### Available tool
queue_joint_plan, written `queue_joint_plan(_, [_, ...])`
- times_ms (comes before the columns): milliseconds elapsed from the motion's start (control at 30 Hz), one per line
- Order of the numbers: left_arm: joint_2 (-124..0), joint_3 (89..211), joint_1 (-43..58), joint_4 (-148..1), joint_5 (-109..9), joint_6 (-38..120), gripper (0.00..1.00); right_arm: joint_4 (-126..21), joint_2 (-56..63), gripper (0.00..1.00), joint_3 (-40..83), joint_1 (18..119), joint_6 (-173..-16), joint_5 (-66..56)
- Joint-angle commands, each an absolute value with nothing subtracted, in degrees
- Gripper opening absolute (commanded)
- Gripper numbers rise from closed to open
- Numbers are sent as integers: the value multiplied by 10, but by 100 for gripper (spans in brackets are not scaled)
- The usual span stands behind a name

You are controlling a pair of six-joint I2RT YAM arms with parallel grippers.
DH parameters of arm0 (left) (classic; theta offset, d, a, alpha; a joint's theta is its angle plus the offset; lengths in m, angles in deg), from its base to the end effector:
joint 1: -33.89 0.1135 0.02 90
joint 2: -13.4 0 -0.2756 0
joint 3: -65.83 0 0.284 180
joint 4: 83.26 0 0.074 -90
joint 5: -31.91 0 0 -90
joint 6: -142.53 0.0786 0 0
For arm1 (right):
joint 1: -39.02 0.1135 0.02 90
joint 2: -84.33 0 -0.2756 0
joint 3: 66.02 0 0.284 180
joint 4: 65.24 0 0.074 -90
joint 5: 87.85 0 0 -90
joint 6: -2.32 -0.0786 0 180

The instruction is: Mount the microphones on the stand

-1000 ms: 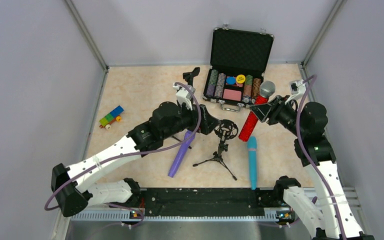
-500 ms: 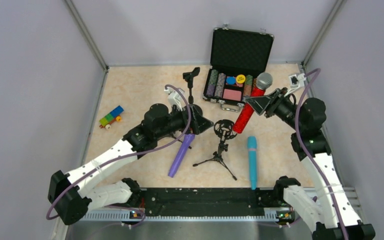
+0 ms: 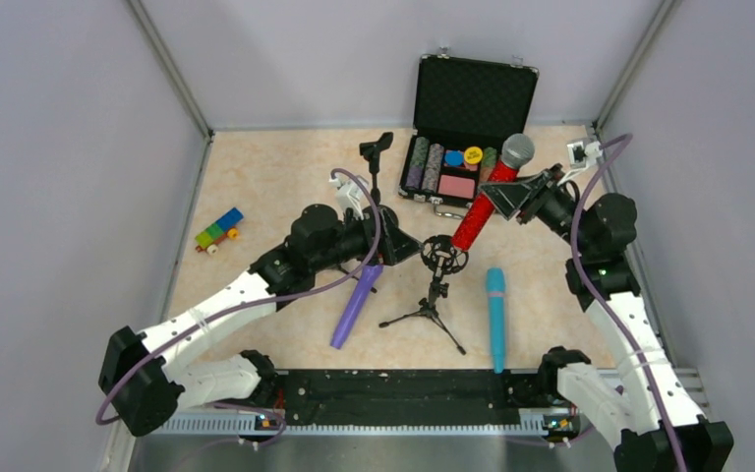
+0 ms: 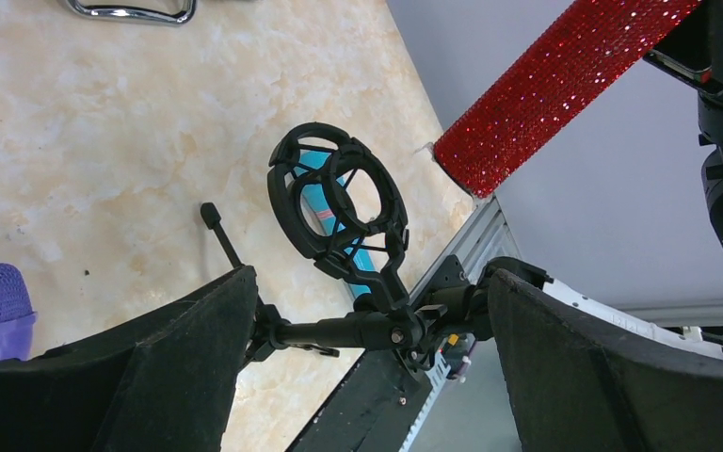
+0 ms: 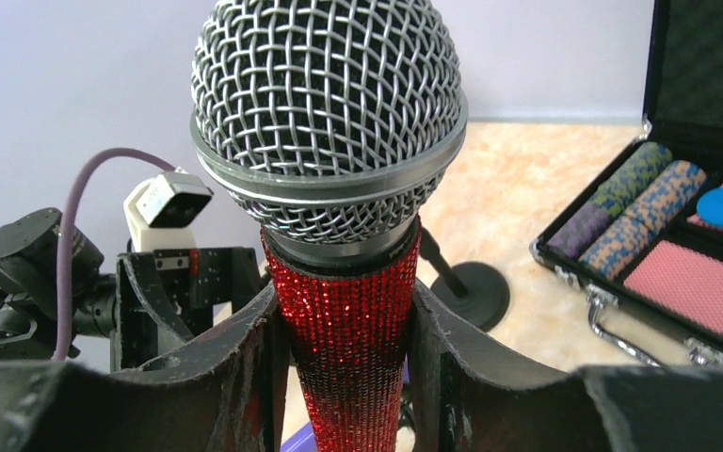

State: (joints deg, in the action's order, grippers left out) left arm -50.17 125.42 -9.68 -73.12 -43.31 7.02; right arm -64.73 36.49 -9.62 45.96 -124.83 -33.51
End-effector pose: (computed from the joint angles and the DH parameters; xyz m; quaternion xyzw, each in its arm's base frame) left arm 0.2225 -0.2393 0.3040 0.0658 0.7833 -0.5000 0.3634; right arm 0.2450 0.0760 0.3794 -0.0605 0.6629 0.4559 0.5908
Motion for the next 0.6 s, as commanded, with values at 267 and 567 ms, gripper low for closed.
queue_joint_plan(267, [-526, 1251, -94, -764, -417, 57, 96, -767, 388, 0, -112, 496, -1176, -277])
queue_joint_plan(567, [-538, 1250, -94, -761, -417, 60, 95, -739, 364, 0, -98, 571, -1101, -200])
